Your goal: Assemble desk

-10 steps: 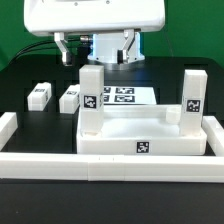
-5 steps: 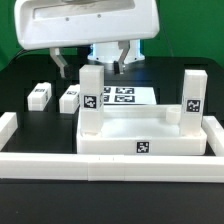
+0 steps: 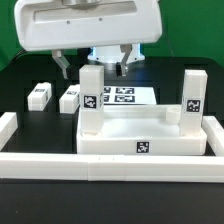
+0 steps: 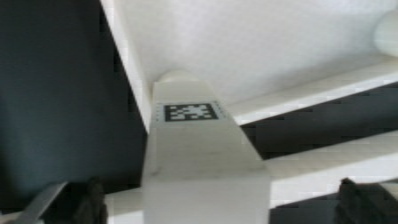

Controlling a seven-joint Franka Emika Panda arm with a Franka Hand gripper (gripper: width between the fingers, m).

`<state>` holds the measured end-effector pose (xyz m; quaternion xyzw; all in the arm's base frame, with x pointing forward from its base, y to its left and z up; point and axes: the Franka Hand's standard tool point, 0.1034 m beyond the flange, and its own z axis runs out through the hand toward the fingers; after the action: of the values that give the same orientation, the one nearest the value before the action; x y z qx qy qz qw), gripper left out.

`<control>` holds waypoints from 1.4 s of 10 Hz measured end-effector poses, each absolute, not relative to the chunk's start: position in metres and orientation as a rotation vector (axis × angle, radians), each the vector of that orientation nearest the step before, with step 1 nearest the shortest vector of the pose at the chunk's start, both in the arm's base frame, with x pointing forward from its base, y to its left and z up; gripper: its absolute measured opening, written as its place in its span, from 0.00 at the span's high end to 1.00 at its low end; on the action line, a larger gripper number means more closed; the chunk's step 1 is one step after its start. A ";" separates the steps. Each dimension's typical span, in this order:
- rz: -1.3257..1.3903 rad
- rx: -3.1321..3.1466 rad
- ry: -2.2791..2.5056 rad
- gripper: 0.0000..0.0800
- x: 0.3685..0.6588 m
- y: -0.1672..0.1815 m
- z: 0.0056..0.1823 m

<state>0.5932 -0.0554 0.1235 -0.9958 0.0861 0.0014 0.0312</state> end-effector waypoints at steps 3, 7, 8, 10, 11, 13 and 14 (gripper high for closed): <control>-0.004 -3.083 0.223 0.19 0.593 -0.062 0.121; -0.010 -3.091 0.123 0.51 0.591 -0.069 0.117; -0.011 -3.091 0.123 0.51 0.591 -0.068 0.117; -0.011 -3.091 0.122 0.64 0.591 -0.067 0.117; -0.011 -3.090 0.143 0.64 0.591 -0.067 0.117; -0.009 -3.076 0.272 0.64 0.591 -0.066 0.117; -0.014 -3.032 0.504 0.64 0.592 -0.066 0.116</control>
Offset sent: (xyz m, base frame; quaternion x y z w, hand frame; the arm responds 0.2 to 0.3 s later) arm -0.0047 -0.0121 -0.0075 -0.0063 0.0325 -0.0381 0.9987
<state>0.5915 -0.0664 0.1164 -0.9859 0.1637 -0.0044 0.0342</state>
